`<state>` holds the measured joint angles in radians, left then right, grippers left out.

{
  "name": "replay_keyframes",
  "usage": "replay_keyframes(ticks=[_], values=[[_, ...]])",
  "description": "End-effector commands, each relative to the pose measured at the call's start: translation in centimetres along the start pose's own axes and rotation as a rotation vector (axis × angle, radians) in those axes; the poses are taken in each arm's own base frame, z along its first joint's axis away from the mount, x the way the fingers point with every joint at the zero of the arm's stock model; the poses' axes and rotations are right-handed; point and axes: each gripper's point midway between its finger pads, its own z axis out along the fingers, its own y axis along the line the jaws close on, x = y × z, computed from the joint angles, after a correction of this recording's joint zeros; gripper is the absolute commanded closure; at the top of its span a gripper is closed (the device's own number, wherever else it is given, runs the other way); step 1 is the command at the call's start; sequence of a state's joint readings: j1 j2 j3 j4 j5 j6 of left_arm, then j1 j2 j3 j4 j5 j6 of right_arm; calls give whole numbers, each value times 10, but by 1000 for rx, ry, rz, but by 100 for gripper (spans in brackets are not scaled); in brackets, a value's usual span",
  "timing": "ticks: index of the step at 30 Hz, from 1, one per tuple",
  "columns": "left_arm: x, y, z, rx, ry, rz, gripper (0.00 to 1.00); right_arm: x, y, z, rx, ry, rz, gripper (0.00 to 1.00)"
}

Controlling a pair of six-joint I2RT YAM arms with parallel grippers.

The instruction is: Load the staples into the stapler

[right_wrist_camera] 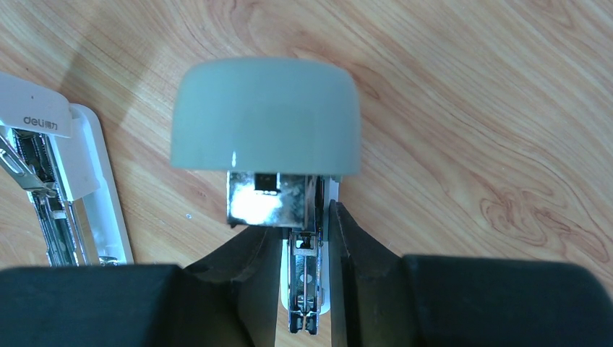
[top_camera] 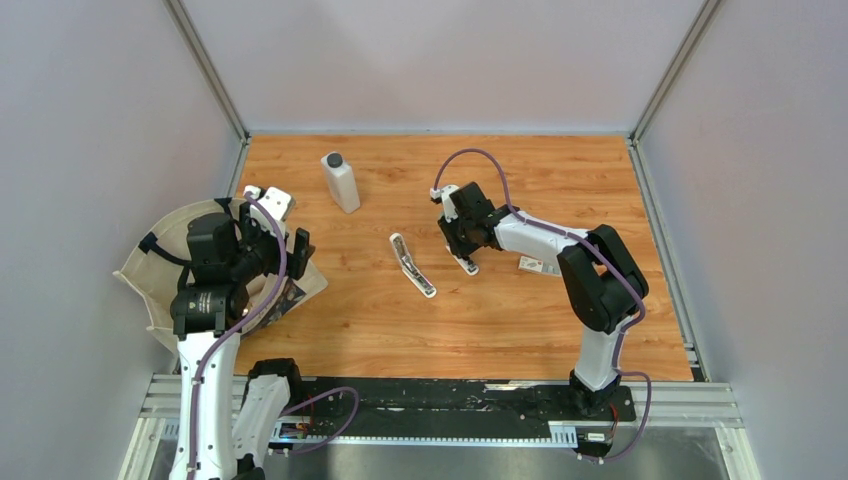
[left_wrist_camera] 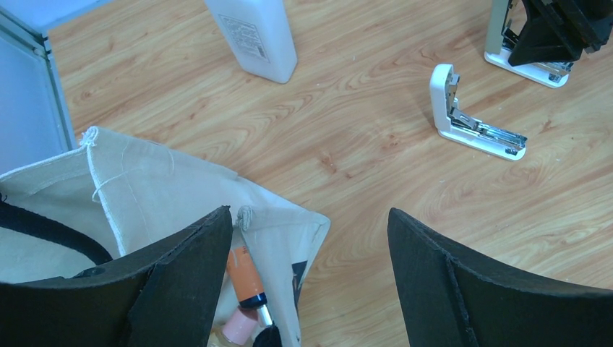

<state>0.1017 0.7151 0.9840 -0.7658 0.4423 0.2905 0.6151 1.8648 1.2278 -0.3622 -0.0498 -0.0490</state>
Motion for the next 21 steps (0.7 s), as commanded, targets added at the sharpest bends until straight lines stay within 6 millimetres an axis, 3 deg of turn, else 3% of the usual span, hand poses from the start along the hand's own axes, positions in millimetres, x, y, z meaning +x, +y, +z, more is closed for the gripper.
replay_keyframes(ticks=[1, 13, 21], values=[[7, 0, 1, -1, 17, -12, 14, -17, 1, -1, 7, -36, -5, 74], [6, 0, 0, -3, 12, -10, 14, -14, 2, 3, 3, -22, -12, 69], [7, -1, 0, -3, 13, -10, 13, -23, 3, -5, -1, -46, -21, 57]])
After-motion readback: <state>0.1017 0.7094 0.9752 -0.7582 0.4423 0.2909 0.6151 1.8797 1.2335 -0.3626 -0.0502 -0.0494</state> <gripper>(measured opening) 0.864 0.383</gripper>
